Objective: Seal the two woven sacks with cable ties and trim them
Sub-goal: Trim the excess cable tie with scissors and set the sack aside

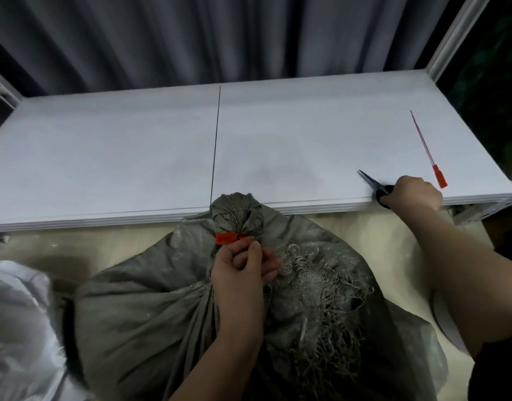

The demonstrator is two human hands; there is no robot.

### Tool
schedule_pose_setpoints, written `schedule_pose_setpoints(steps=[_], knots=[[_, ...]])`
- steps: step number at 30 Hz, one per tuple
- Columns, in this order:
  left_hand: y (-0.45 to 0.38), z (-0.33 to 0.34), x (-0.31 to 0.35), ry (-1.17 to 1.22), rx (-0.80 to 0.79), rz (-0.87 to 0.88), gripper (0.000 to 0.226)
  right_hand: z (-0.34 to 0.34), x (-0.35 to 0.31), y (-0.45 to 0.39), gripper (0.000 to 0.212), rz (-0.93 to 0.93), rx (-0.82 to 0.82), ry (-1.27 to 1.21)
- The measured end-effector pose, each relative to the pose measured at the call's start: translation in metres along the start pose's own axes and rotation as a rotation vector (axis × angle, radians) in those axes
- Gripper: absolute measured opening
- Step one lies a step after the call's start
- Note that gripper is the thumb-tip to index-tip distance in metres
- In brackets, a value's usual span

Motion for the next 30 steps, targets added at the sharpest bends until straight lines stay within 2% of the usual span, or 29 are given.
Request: schedule_pose_setpoints(steps=[3,7,9,11,15,20,30], knots=[[0.012,-0.007,0.006,0.018,-0.004,-0.037,0.008,-0.023,-0.002,0.028,0.033,-0.008,-0.028,-0.133],[0.034,-0.021,0.018,0.048,-0.038,-0.114,0.009,-0.064,-0.017,0.083,0.024,-0.170,-0.098,-0.528],[0.049,-0.033,0.025,0.035,-0.072,-0.132,0.011,-0.085,-0.027,0.125,0.018,-0.254,-0.221,-0.655],[0.064,-0.044,0.031,-0.008,-0.104,-0.131,0.021,-0.102,-0.037,0.172,0.019,-0.326,-0.405,-0.692],[0.096,-0.075,0.038,-0.094,-0.149,-0.179,0.024,-0.120,-0.049,0.269,0.034,-0.403,-0.739,-0.642],[0.118,-0.112,0.046,-0.154,-0.167,-0.194,0.024,-0.112,-0.060,0.344,0.036,-0.487,-1.127,-0.320],[0.152,-0.151,0.040,-0.203,-0.202,-0.210,0.017,-0.087,-0.111,0.371,0.042,-0.509,-1.306,0.002]])
Point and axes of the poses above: each hand's wrist, its own y-axis away from the middle knuckle, its own z-axis out of the palm, x = y × z, the point moved 4 cm from there along -y, towards the middle knuckle, and after that the axes turned 5 degrees about -y, right-handed, at the moved point
